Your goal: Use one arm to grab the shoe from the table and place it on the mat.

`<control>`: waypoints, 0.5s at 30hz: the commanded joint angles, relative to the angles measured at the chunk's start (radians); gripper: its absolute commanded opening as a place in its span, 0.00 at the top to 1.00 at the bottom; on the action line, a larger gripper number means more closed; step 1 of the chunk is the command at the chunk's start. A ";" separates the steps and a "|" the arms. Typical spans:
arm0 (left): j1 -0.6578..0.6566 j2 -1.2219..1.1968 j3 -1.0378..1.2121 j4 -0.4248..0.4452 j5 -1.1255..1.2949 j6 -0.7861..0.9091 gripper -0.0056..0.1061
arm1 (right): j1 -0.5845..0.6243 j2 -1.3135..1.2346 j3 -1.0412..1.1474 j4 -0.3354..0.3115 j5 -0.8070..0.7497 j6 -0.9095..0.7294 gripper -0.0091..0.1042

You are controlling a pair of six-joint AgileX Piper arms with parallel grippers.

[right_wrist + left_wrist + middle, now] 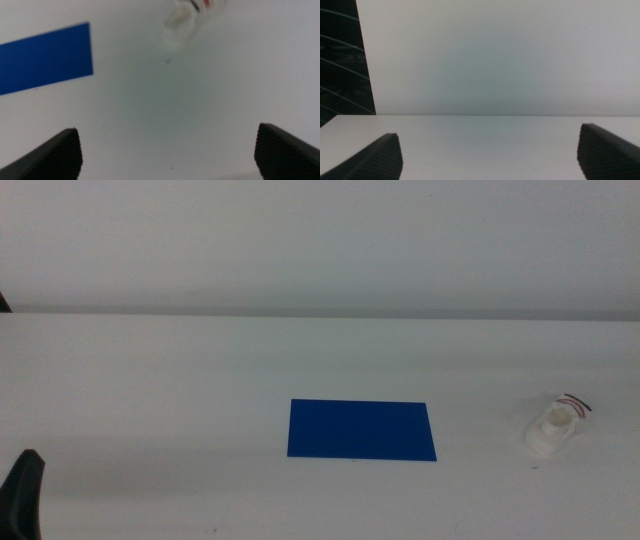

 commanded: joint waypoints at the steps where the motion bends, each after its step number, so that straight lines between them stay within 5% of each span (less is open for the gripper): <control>1: -0.002 -0.041 0.043 -0.002 -0.011 -0.006 0.11 | -0.002 0.087 -0.015 -0.031 -0.002 0.106 0.11; 8: -0.002 -0.041 0.043 -0.002 -0.011 -0.006 0.11 | -0.056 0.377 -0.094 -0.078 -0.042 0.342 0.11; 15: -0.002 -0.041 0.043 -0.002 -0.011 -0.006 0.11 | -0.091 0.700 -0.275 -0.206 -0.057 0.523 0.11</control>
